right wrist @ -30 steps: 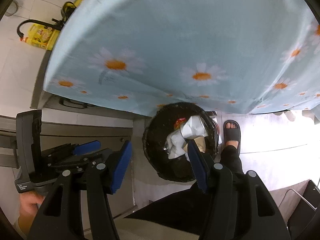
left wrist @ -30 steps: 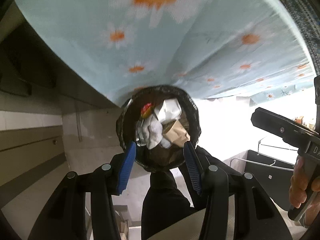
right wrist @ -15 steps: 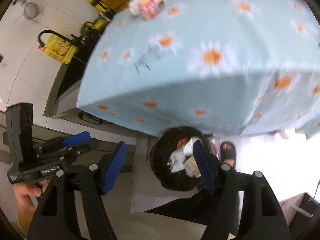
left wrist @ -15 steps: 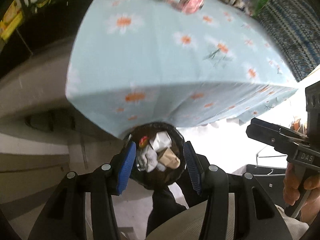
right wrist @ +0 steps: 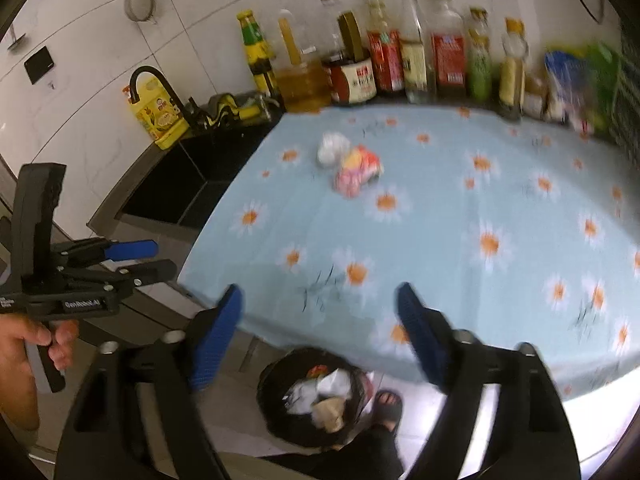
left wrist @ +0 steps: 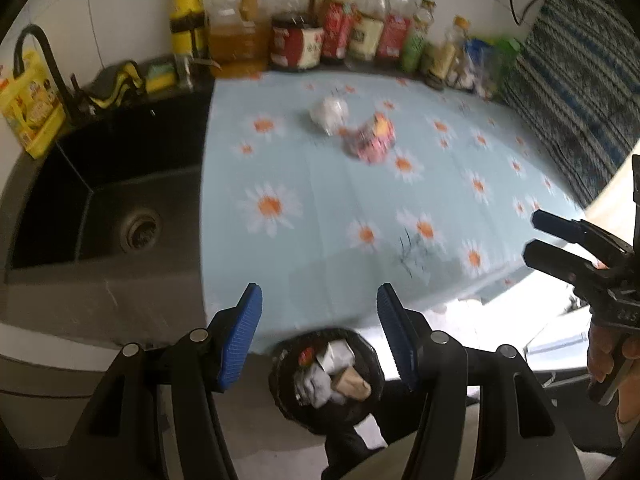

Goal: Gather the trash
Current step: 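Raise both tools from the bin back over the table, then grasp the red-and-yellow wrapper with the right tool while the left tool grasps the clear plastic bag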

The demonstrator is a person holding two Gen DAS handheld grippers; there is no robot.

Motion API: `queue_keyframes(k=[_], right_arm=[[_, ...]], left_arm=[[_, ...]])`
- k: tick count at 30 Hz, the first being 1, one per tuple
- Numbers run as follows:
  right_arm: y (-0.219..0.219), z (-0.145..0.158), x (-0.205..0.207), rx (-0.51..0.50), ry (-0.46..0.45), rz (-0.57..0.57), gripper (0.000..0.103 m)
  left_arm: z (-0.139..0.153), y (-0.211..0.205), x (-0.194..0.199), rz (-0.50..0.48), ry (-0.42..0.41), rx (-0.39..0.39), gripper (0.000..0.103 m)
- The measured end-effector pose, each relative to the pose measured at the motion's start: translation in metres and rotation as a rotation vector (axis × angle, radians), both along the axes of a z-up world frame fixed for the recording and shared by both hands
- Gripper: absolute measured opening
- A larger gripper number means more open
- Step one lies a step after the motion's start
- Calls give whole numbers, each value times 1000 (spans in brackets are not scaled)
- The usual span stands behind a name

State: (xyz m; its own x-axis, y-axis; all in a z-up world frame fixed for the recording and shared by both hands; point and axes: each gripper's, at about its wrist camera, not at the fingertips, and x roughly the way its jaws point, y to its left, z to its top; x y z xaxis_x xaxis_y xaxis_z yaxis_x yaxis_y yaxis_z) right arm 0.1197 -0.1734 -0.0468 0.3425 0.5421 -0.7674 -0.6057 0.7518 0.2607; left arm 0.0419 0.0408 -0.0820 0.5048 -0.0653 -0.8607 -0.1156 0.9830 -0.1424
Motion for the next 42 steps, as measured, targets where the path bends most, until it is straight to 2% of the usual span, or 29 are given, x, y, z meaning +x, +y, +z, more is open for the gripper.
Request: queue_keyframes(k=[2, 9, 12, 15, 19, 26, 28, 30, 31, 33, 35, 36, 37, 42], right_arm=[[4, 6, 13, 6, -17, 16, 86], [21, 9, 65, 13, -25, 67, 86], [27, 7, 85, 17, -16, 89, 92], [35, -4, 111, 15, 10, 120, 93], [48, -21, 137, 8, 51, 161, 93], [75, -54, 178, -16, 103, 236, 93], [81, -63, 186, -25, 115, 260, 87], [87, -74, 194, -35, 130, 282, 86], [90, -77, 196, -35, 136, 291, 78], [96, -86, 200, -43, 157, 328, 71], [99, -91, 200, -48, 156, 357, 71], [101, -94, 200, -53, 155, 369, 66], [102, -97, 201, -59, 157, 381, 56], [99, -99, 202, -34, 159, 418, 53]], left_arm=[[9, 6, 11, 23, -11, 4, 58], [23, 17, 46, 85, -16, 17, 73], [26, 19, 62, 106, -11, 26, 78], [27, 21, 76, 136, -13, 29, 82], [25, 27, 93, 185, 12, 0, 82], [15, 33, 116, 263, 63, 10, 82], [10, 34, 122, 289, 87, 9, 82], [6, 33, 127, 305, 102, 7, 82], [3, 32, 129, 315, 111, 9, 82], [0, 30, 131, 329, 124, 9, 82], [-5, 29, 134, 347, 138, 8, 82], [-6, 29, 134, 353, 142, 8, 82], [-8, 28, 135, 359, 146, 8, 82], [-12, 23, 143, 373, 163, 16, 82]])
